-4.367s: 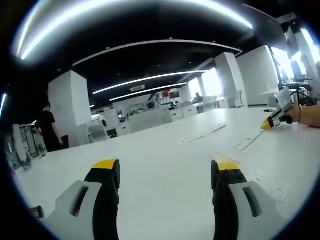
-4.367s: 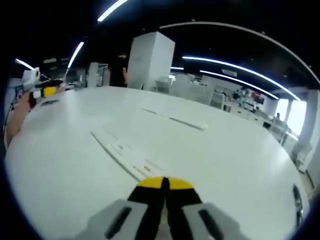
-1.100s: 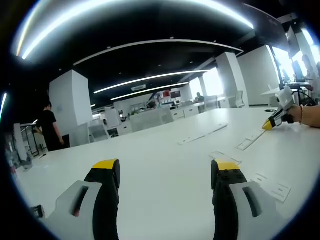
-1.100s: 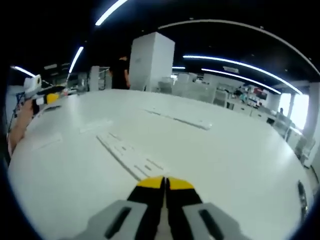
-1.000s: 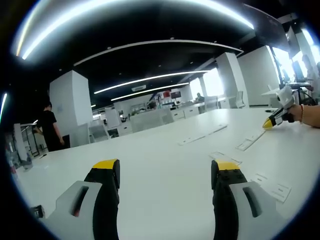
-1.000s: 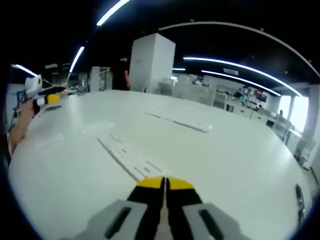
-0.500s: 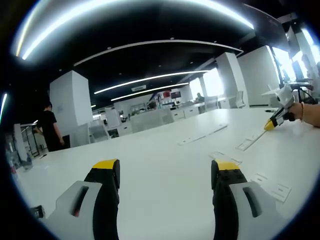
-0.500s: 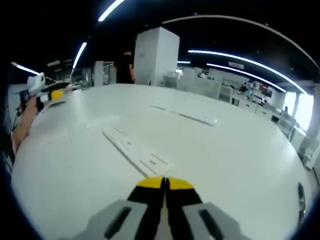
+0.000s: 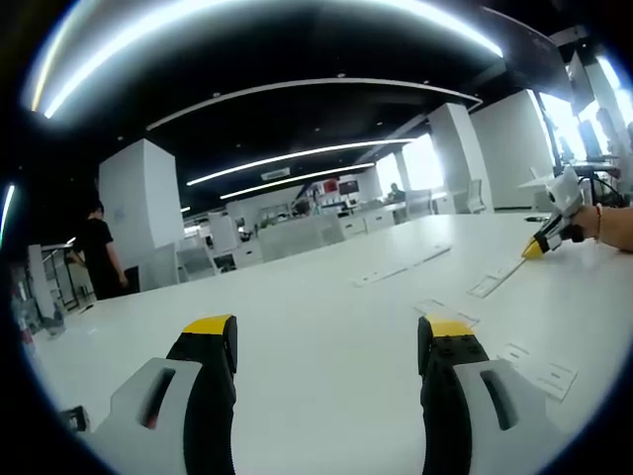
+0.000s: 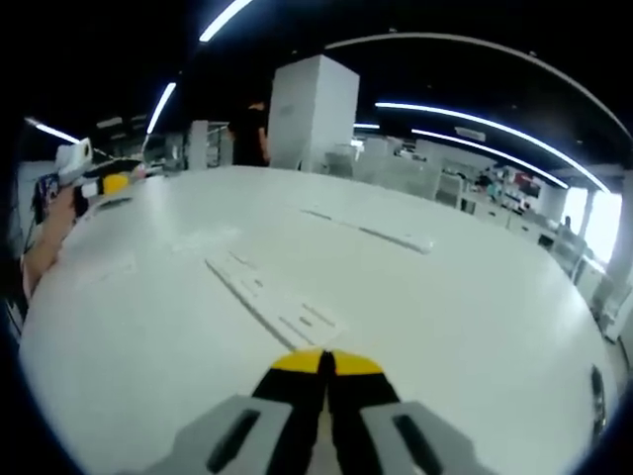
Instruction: Locate the socket holder cover, grip the socket holder cover, clip it into the socket holder slot.
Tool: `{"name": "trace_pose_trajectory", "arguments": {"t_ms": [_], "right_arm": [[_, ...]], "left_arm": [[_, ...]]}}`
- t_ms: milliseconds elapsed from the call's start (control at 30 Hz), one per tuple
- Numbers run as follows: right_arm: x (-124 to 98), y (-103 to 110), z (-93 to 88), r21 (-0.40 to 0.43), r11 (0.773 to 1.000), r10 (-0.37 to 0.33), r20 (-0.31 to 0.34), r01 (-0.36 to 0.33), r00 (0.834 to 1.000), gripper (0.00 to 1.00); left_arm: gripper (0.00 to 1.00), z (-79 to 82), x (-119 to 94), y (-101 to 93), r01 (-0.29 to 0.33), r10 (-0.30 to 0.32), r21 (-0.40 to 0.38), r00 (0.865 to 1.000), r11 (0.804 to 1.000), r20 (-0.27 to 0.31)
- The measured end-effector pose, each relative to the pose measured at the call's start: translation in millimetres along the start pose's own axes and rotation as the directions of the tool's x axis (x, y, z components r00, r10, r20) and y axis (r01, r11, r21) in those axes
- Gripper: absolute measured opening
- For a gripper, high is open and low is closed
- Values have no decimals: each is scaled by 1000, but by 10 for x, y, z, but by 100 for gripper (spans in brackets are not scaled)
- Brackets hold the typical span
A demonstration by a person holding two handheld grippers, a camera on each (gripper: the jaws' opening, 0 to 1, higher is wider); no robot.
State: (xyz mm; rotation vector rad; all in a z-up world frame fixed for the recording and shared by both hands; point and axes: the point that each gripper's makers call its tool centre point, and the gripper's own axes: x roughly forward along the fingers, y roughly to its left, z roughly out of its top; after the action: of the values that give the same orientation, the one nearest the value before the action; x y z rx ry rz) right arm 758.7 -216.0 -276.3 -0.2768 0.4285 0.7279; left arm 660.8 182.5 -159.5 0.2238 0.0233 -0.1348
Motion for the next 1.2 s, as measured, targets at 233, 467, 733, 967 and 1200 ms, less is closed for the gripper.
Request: {"name": "trace_pose_trajectory", "arguments": {"t_ms": [233,467,733,967,1200], "right_arm": [[19,38,19,-2,1000,2,13,-2,1000,4],[45,73,38,-12,1000,3,26,-2,1000,4],[73,97,52,-34,999,1,39,0,999,4],[94,121,67,-45,999,-1,50,3,999,5],[123,178,93,-79,997,8,66,-3,998,5]], "left_arm": [[74,-4,4,-2,1,-1,0,1000,1000,-2],[74,-7,8,6,0,0,0,1000,1000,-4],[74,-5,7,2,2,-2,1,1000,1000,-3],[74,-8,2,0,2,-2,1,1000,1000,-4],[73,-10,4,-5,2,-2,0,1000,1000,-6]]}}
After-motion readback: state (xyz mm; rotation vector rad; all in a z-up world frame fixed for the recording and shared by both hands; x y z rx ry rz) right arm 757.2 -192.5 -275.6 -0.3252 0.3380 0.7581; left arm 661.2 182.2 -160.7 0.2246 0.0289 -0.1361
